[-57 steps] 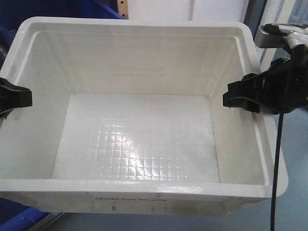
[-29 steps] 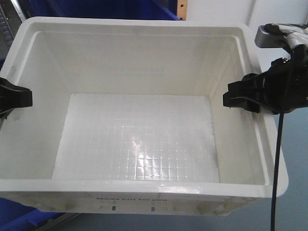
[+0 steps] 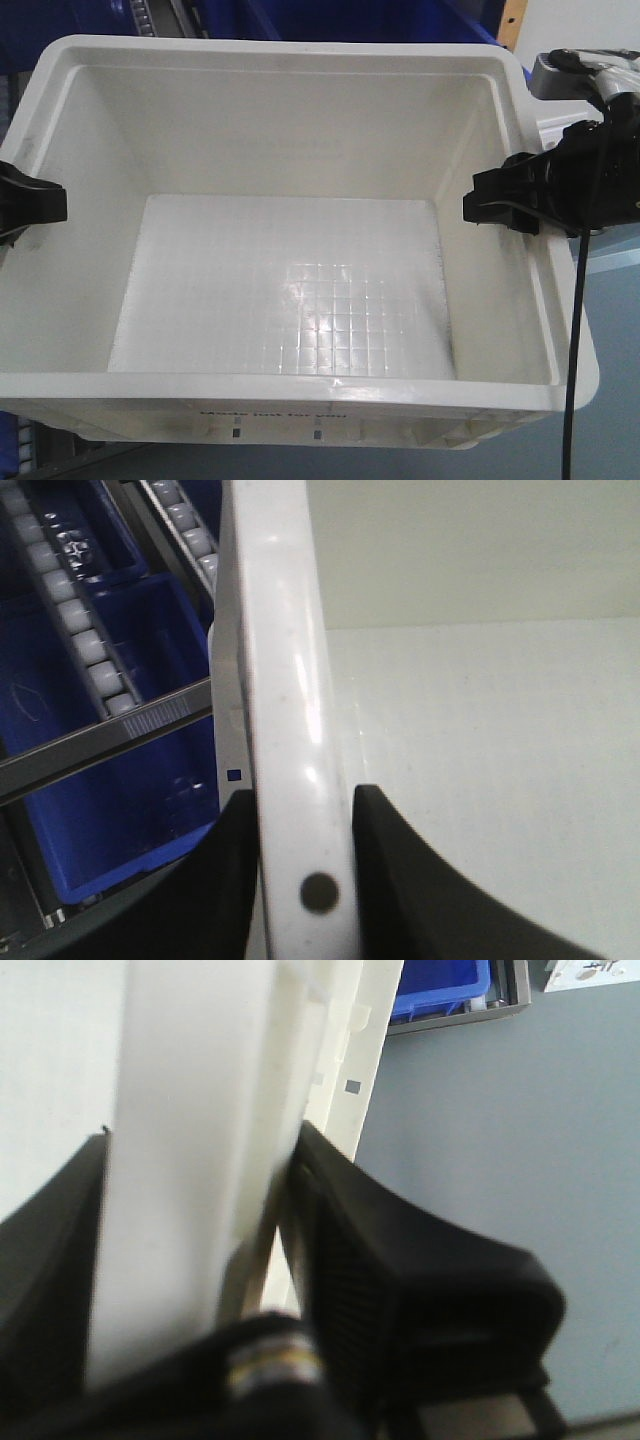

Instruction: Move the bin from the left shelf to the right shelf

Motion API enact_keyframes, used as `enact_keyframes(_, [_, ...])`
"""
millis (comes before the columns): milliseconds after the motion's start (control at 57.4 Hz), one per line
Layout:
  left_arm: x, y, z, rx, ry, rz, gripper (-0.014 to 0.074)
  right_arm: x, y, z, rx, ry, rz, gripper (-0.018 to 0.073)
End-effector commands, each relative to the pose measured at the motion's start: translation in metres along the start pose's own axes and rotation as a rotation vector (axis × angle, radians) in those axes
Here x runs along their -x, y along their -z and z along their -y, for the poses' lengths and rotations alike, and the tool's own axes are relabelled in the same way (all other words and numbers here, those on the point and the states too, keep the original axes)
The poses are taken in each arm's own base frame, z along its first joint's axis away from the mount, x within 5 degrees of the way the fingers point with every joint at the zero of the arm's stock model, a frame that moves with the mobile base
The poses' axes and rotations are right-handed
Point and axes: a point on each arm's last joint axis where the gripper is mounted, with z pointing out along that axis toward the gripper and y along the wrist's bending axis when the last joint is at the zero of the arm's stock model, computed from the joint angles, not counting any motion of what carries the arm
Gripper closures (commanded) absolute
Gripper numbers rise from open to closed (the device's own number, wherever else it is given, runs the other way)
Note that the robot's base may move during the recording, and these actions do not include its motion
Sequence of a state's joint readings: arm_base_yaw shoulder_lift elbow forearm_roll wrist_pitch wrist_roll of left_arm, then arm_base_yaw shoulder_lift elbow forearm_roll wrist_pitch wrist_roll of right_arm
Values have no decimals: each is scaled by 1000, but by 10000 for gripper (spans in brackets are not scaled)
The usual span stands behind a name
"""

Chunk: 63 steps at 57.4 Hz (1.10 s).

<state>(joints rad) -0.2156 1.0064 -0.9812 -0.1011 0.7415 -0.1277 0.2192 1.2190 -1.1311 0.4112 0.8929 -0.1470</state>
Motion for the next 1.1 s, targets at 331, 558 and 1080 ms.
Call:
enact_keyframes(331, [21, 19, 9, -62, -28, 192, 603, 15, 20, -9, 28, 43, 162, 564])
enact_keyframes(558, [21, 19, 9, -62, -28, 192, 603, 15, 20, -9, 28, 43, 162, 564])
enact_keyframes(1080, [21, 19, 9, -62, -28, 192, 603, 15, 20, -9, 28, 43, 162, 564])
